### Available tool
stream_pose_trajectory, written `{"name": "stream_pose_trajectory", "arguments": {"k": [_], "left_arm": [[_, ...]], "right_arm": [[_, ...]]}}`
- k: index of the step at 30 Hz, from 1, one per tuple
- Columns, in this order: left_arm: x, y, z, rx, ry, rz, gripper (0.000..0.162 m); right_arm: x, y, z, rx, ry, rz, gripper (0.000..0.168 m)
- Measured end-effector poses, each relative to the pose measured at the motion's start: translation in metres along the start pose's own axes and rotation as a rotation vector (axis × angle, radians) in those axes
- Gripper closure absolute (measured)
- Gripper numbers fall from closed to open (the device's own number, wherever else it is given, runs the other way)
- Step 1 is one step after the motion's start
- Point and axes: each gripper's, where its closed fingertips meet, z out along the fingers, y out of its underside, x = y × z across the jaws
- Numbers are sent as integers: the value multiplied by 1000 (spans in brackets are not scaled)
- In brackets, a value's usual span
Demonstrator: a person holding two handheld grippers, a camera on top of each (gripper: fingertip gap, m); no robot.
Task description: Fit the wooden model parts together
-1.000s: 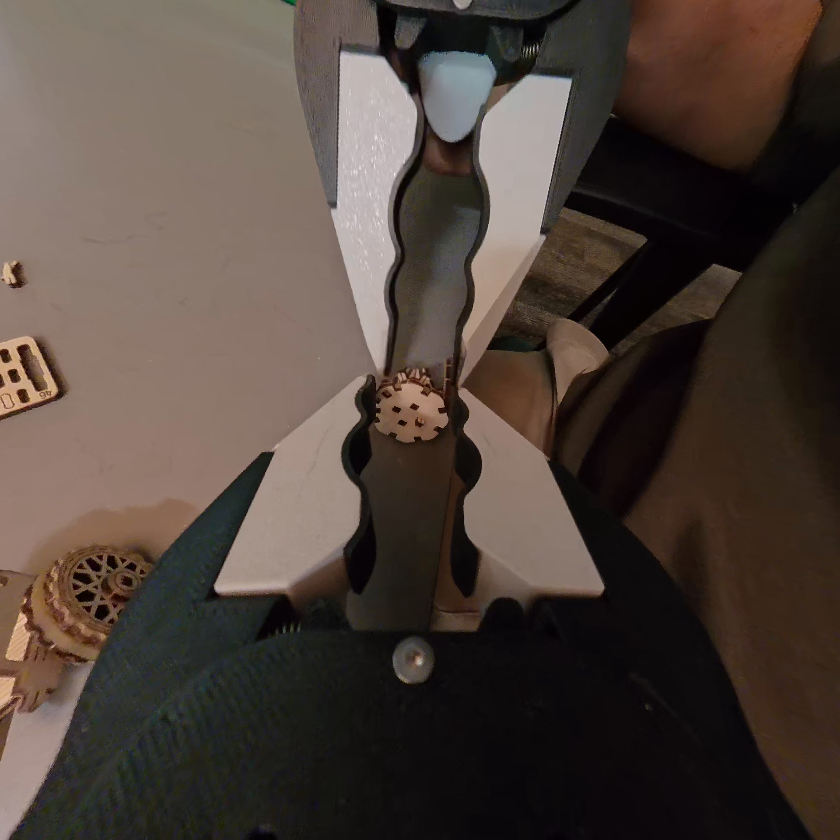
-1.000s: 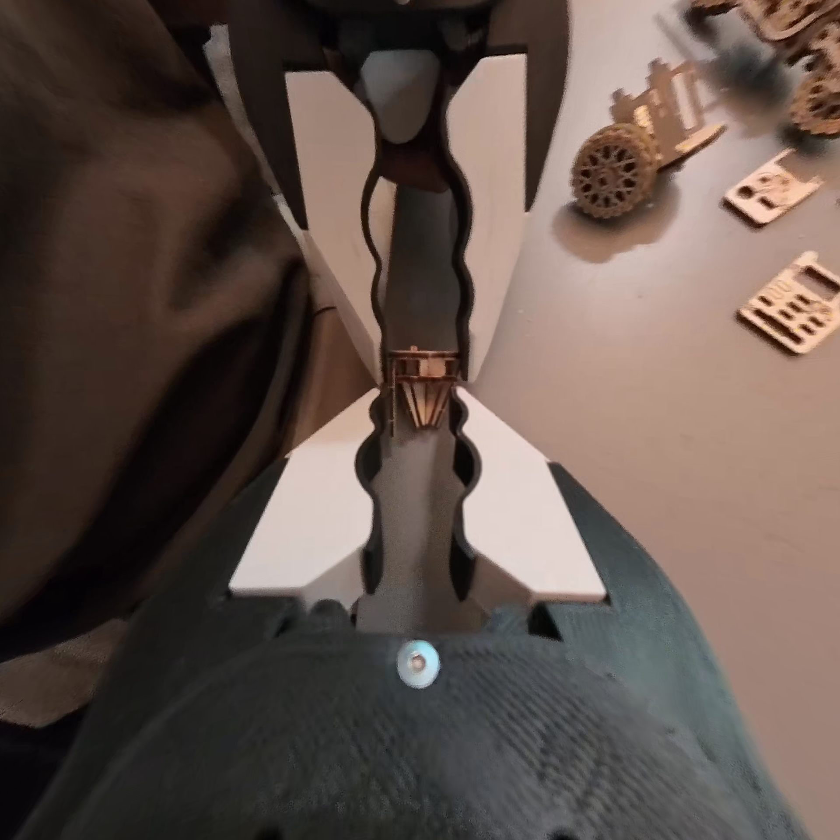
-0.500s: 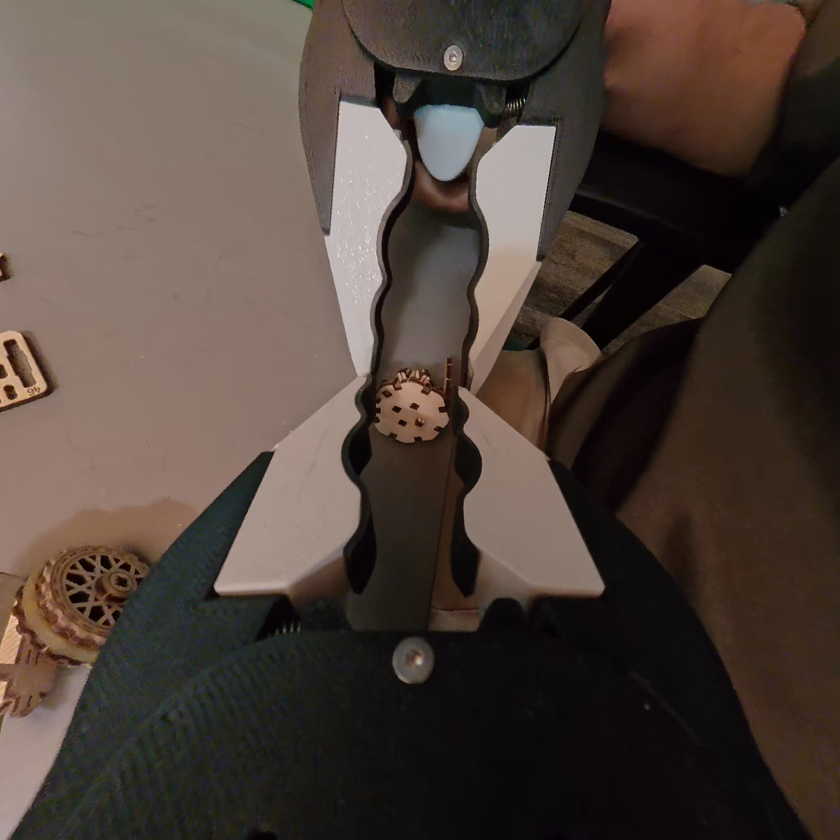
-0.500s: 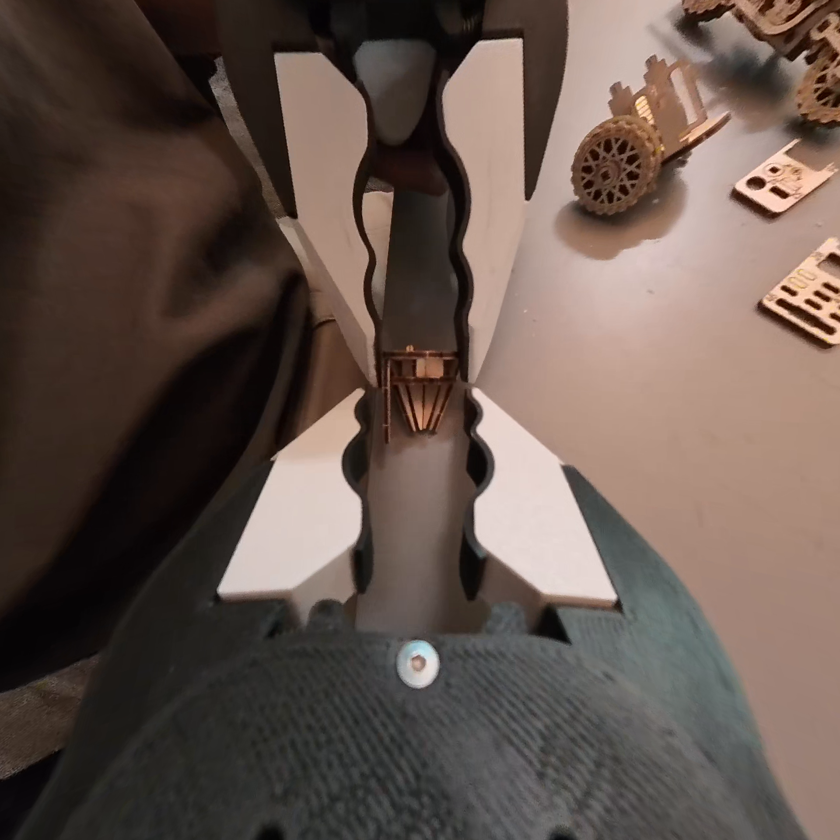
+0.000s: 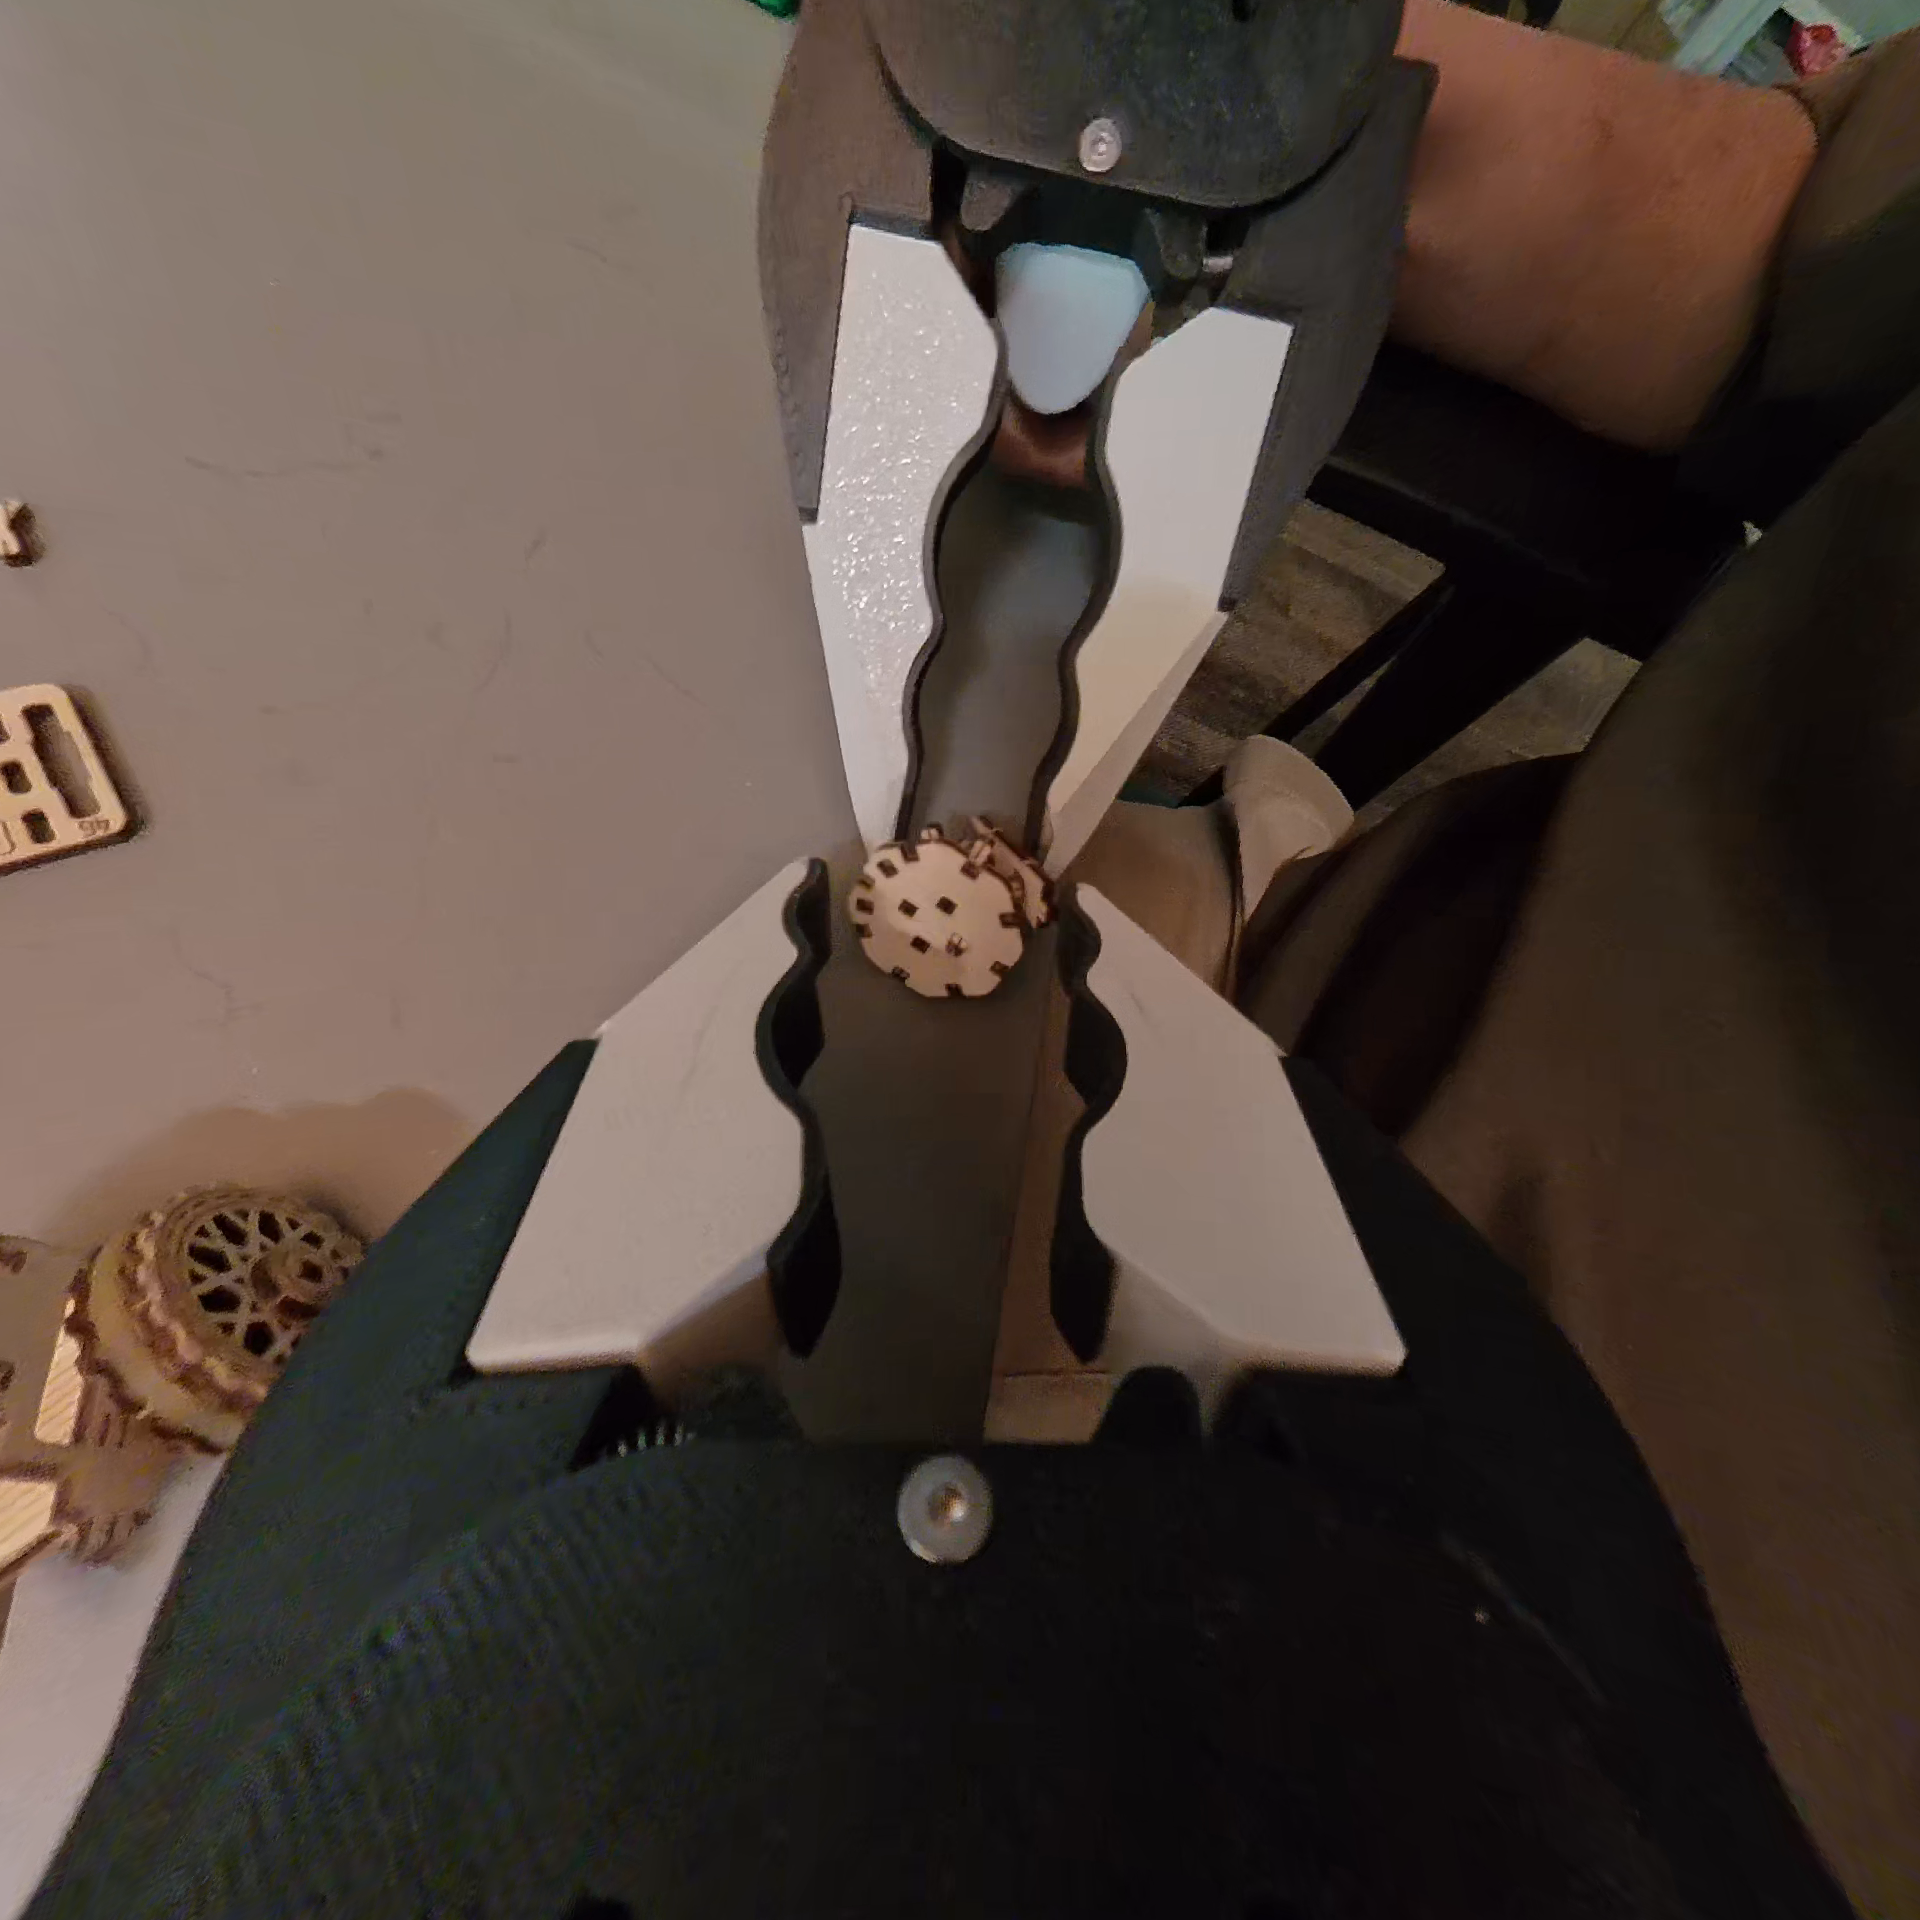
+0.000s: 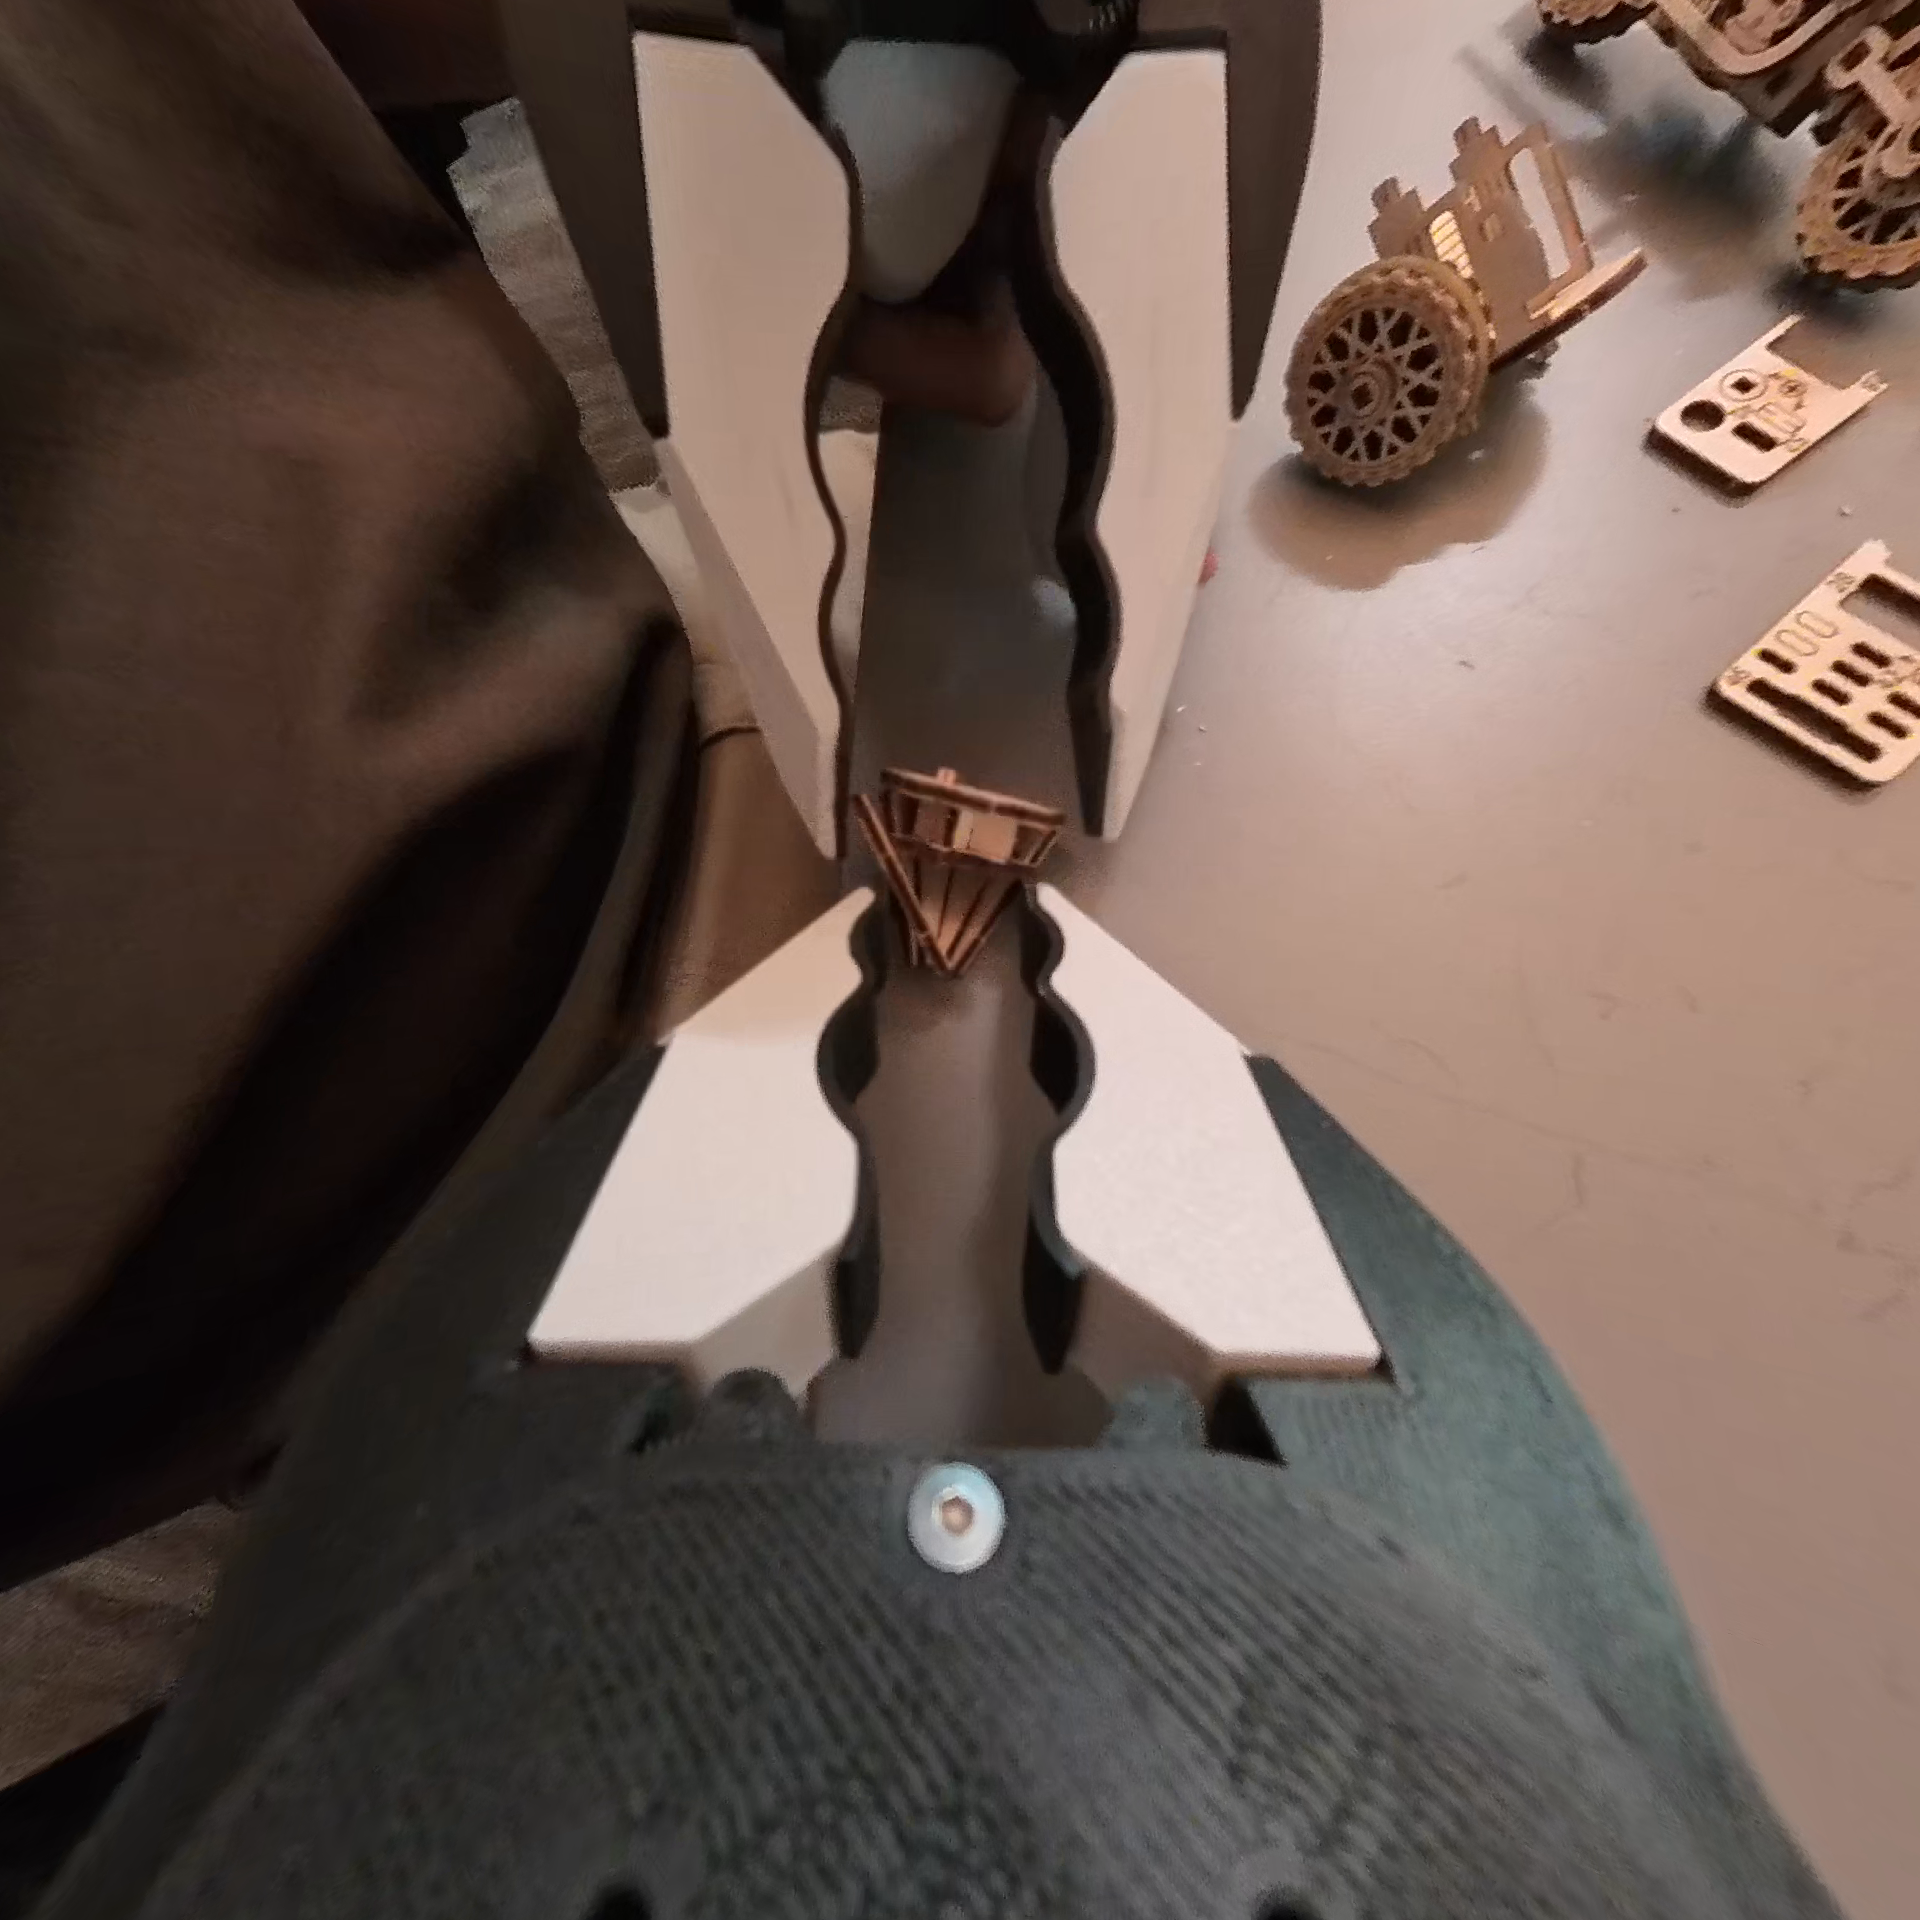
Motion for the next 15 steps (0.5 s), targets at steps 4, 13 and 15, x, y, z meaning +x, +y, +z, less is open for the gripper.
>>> {"name": "stream_pose_trajectory", "arguments": {"k": [4,13,15], "left_arm": [[-2,1,-2,-1,5,-17,123],[-2,0,-6,19,40,-59,133],[-2,0,-6,18,41,-61,133]], "right_arm": [[-1,-1,1,1,-7,9,142],[-1,-2,0,13,-16,32,138],[-1,-2,0,19,-25,44,137]]}}
